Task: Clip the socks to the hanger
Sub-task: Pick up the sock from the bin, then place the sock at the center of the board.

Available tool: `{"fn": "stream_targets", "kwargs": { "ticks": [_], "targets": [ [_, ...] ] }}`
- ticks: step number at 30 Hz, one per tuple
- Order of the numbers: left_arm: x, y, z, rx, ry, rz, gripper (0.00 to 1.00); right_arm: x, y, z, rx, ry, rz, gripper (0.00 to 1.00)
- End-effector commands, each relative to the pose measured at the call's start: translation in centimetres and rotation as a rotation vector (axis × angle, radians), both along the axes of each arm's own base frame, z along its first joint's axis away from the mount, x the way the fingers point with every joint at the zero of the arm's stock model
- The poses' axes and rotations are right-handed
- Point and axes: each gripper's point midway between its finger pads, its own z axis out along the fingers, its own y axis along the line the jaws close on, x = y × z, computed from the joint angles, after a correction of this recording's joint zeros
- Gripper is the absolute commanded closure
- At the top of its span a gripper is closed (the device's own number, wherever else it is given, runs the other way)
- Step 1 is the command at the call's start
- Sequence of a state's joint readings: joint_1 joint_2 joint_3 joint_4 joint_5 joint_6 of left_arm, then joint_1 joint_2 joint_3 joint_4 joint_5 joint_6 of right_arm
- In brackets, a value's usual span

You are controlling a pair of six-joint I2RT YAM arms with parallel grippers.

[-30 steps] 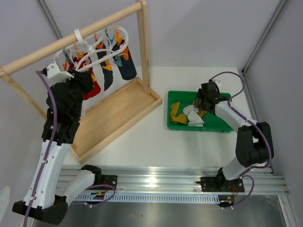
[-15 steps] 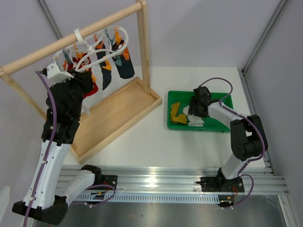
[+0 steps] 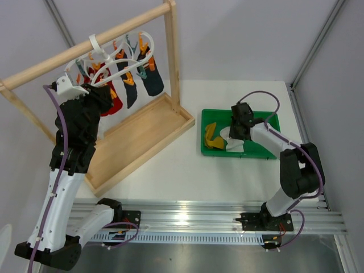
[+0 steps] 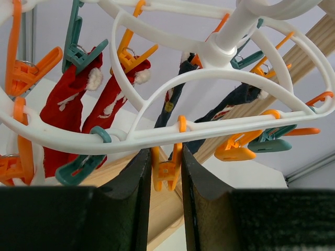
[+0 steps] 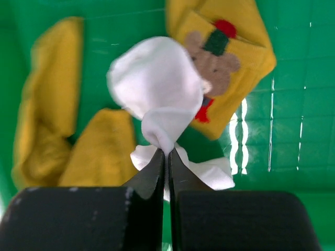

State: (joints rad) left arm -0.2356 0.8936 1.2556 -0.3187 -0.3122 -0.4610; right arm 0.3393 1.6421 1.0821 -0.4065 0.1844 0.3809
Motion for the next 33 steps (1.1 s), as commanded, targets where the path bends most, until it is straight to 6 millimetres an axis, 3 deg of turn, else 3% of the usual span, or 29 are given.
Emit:
{"fn": "stream_targets", "kwargs": {
  "ticks": [1, 5, 9, 10, 13, 14, 17, 22, 24, 27, 28, 31, 33],
  "targets": [
    [-0.3, -0.2, -1.5, 0.040, 0.054, -0.015, 0.99, 1.4, 2.7, 8.8, 0.021, -0.199, 0.082, 1.00],
    [-0.4, -0.2, -1.3, 0.038, 0.048, -0.015, 0.99, 0.0, 7.5, 15.2, 0.056, -0.336, 0.253, 1.00],
    [-0.4, -0.3, -1.4, 0.036, 0.053, -0.018, 0.99, -3.3, 14.4, 18.6, 0.196, -0.390, 0.469, 1.00],
    [-0.4, -0.3, -1.5, 0.037, 0.054, -0.020, 0.99, -4.9, 16.7, 18.8, 0.232, -0.388, 0.539, 1.00],
    [-0.4, -0.3, -1.3, 0.035, 0.051, -0.021, 0.99, -7.9, 20.8, 19.0, 0.330, -0.371, 0.695, 1.00],
    [-0.4, -0.4, -1.3, 0.033, 0.051, -0.024, 0.99, -9.3, 22.5, 18.5, 0.345, -0.356, 0.756, 1.00],
    [-0.5, -0.4, -1.4, 0.032, 0.051, -0.024, 0.99, -11.3, 24.5, 15.6, 0.328, -0.273, 0.846, 1.00],
    [-0.6, -0.3, -1.4, 0.032, 0.051, -0.023, 0.99, -15.1, 26.4, 10.9, 0.308, -0.097, 1.004, 1.00],
    [-0.6, -0.3, -1.4, 0.033, 0.051, -0.023, 0.99, -17.3, 26.3, 8.8, 0.212, -0.039, 1.129, 1.00],
    [-0.6, -0.3, -1.3, 0.034, 0.048, -0.024, 0.99, -18.8, 24.9, 6.9, 0.031, 0.038, 1.238, 1.00],
    [-0.6, -0.3, -1.3, 0.032, 0.048, -0.023, 0.99, -18.9, 24.5, 5.6, -0.040, 0.071, 1.257, 1.00],
    [-0.5, -0.2, -1.4, 0.039, 0.050, -0.019, 0.99, -18.1, 22.4, 4.4, -0.356, 0.052, 1.328, 1.00],
    [-0.6, -0.2, -1.3, 0.038, 0.048, -0.016, 0.99, -15.4, 21.3, 5.2, -0.581, -0.054, 1.288, 1.00]
  ]
}}
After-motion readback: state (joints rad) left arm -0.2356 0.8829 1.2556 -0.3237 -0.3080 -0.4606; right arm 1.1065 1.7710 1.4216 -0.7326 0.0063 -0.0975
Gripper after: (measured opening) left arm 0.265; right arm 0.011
